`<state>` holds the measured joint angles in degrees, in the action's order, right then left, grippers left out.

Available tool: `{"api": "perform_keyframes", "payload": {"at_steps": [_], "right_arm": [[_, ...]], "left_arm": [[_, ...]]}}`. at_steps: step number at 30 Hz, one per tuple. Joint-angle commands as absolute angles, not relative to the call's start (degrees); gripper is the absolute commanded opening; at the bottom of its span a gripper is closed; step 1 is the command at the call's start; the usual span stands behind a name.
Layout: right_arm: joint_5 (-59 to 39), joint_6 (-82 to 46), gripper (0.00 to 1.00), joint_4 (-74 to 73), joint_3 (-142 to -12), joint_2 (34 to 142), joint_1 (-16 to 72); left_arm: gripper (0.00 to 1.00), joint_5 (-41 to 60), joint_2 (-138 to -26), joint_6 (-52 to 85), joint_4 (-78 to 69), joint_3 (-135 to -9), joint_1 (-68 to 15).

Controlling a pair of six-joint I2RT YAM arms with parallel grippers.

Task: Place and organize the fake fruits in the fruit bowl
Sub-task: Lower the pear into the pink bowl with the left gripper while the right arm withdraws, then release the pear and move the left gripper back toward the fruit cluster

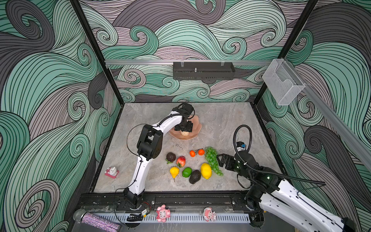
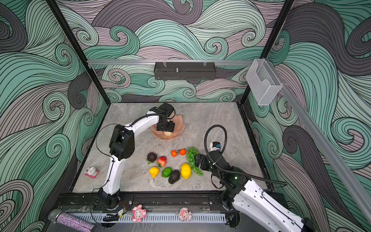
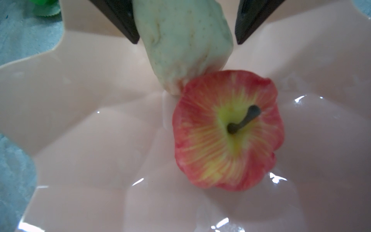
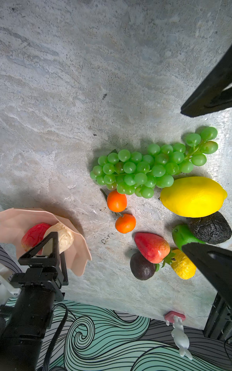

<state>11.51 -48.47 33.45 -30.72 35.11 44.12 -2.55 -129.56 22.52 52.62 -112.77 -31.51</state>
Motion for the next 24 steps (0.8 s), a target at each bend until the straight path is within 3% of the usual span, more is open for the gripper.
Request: {"api": "perform_keyframes", "payload": {"at_steps": [1, 14, 24], "right_arm": [[11.2, -48.5, 0.98, 33.8, -31.3, 35.2, 44.0], [9.8, -46.0, 0.98, 34.0, -32.9, 37.6, 44.0], [7.2, -44.4, 0.96, 34.6, -35.4, 44.7, 47.3]], "left_arm": [[0.79, -1.9, -129.4, 23.3, 52.8, -113.7, -31.1], [0.99, -2.1, -119.1, 23.3, 51.0, -106.4, -31.3], [0.99, 0.1, -90.8, 26.4, 31.4, -74.2, -31.3]]}}
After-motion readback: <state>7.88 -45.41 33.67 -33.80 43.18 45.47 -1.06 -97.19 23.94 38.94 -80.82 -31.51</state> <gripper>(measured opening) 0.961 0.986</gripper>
